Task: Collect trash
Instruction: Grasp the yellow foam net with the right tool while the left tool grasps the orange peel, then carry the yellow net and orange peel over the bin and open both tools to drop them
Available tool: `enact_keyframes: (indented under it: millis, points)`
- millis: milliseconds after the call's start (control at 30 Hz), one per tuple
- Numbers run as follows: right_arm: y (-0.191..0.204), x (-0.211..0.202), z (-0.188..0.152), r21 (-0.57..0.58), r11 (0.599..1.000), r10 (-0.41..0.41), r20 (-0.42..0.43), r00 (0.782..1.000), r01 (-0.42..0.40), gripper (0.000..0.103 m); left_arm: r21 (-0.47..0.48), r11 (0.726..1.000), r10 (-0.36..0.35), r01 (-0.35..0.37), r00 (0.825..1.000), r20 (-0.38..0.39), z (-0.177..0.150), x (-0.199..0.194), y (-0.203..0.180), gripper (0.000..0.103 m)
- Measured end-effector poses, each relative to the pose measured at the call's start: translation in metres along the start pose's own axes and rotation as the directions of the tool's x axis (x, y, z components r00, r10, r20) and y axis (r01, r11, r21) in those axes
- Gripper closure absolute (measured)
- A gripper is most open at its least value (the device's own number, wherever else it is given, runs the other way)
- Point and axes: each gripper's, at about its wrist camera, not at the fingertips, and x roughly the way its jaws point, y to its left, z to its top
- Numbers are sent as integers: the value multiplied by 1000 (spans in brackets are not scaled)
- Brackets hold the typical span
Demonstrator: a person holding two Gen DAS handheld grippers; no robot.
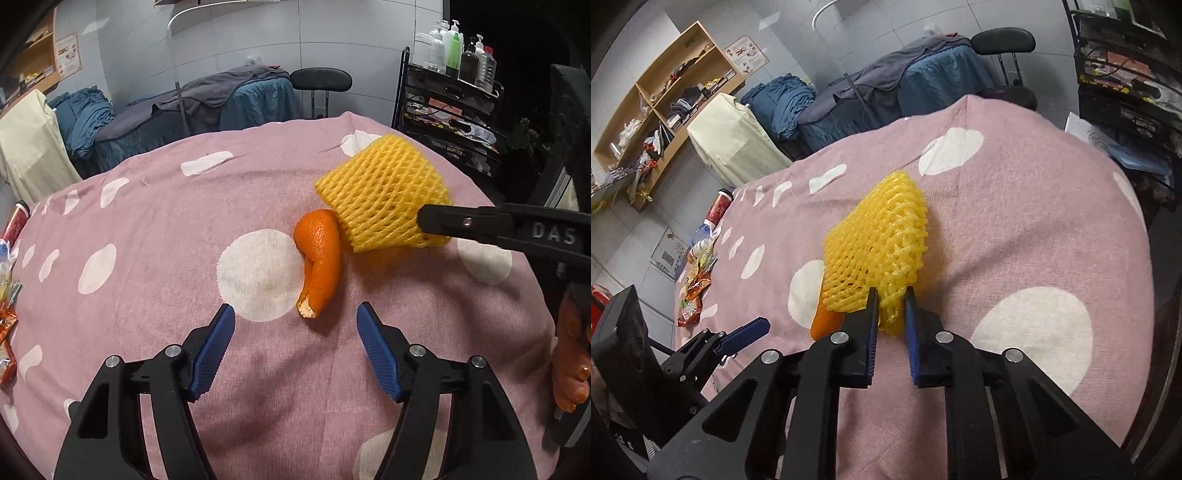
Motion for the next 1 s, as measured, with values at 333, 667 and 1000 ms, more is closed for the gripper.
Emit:
enact_keyframes:
  millis: [333,667,1000]
  points:
    - [-20,-64,-13,16,994,-106,145,984,104,88,79,997,14,-8,997,-75,19,33,-24,73]
    - [-40,-103,-34,54,987,-159,214,964,151,88,7,1000,-6,6,1000,-17,13,4,-12,89]
    - [-58,-136,-62,101,978,-202,254,946,182,88,-66,996,-54,60,995,87,1,-48,-14,89]
